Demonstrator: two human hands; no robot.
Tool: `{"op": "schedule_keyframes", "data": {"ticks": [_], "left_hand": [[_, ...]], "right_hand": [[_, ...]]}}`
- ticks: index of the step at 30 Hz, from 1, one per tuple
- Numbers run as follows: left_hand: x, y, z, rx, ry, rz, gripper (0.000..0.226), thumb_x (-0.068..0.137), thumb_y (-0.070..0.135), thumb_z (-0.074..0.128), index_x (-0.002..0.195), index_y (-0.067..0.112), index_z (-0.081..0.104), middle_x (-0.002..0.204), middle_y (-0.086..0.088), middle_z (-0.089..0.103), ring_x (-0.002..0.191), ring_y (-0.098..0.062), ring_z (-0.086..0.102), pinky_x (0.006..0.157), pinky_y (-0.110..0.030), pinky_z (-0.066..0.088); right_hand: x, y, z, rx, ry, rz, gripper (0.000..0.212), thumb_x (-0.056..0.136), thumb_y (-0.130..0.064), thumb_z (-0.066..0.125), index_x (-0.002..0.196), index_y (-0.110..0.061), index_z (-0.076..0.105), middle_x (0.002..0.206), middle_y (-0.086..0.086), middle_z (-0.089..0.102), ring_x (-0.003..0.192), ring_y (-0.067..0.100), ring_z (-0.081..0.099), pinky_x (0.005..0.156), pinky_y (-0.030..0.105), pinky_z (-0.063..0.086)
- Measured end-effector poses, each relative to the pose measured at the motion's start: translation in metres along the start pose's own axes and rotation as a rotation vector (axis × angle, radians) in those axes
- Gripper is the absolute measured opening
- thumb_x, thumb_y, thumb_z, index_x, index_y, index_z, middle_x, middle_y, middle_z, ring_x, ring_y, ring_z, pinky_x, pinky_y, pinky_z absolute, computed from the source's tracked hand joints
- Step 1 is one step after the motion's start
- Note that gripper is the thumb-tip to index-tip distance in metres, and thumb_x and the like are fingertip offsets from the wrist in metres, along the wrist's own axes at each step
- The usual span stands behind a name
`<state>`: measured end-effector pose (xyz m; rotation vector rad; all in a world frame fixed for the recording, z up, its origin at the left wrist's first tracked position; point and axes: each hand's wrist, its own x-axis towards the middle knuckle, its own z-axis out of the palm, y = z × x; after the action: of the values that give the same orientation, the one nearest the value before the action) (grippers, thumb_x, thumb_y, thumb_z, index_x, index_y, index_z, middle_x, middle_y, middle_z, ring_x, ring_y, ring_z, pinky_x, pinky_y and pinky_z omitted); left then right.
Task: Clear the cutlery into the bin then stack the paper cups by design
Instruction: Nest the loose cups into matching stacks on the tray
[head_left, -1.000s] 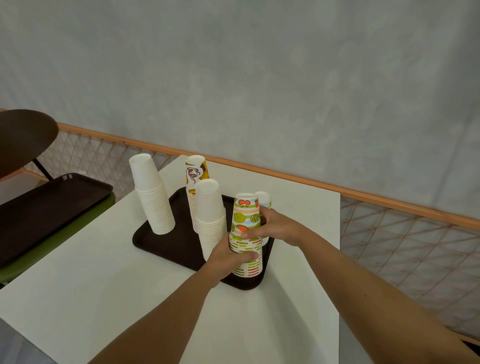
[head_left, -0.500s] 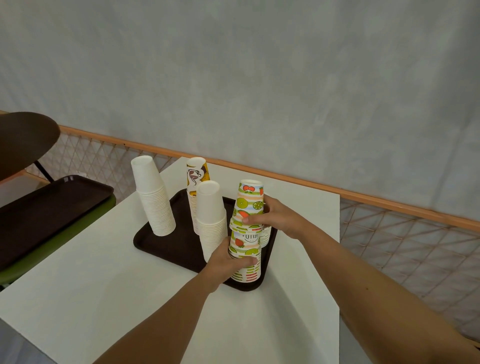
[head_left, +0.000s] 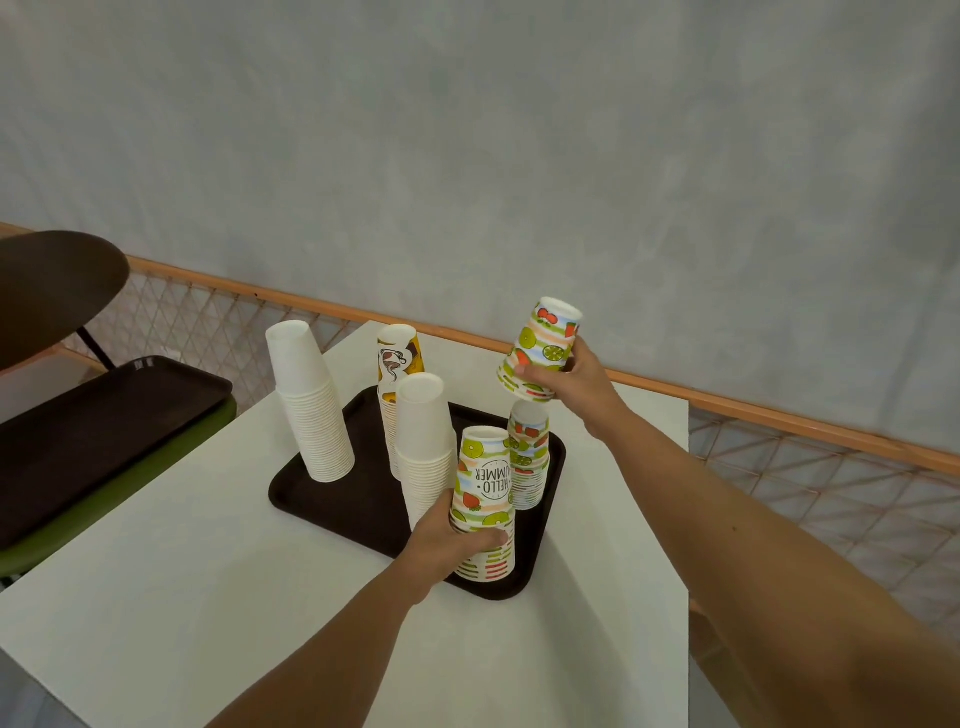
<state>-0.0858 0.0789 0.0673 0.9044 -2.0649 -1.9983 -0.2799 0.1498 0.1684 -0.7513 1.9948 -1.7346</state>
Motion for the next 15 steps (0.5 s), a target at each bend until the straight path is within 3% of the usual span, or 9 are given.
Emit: {"op": "schedule_keyframes", "data": {"ticks": [4, 15], "left_hand": [[-0.001, 0.0, -0.003, 0.0, 0.012, -0.008, 0.059, 0.075, 0.012, 0.076, 0.12, 0.03, 0.043, 0.113, 0.009, 0.055, 0.108, -0.01, 0.05, 0.097, -0.031, 0.04], [0.002, -0.002, -0.008, -0.008, 0.027, -0.014, 0.06, 0.074, 0.012, 0.077, 0.121, 0.03, 0.045, 0.111, 0.01, 0.056, 0.107, -0.01, 0.052, 0.094, -0.029, 0.04]], "right_hand": [[0.004, 0.018, 0.005, -0.069, 0.075, 0.008, 0.065, 0.072, -0.021, 0.08, 0.127, -0.017, 0.045, 0.123, 0.004, 0.06, 0.11, 0.02, 0.059, 0.097, 0.039, 0.049], [0.002, 0.044, 0.011, -0.296, 0.032, 0.11, 0.07, 0.078, -0.028, 0.075, 0.135, -0.016, 0.035, 0.128, 0.015, 0.051, 0.114, 0.028, 0.052, 0.089, 0.034, 0.045]]}}
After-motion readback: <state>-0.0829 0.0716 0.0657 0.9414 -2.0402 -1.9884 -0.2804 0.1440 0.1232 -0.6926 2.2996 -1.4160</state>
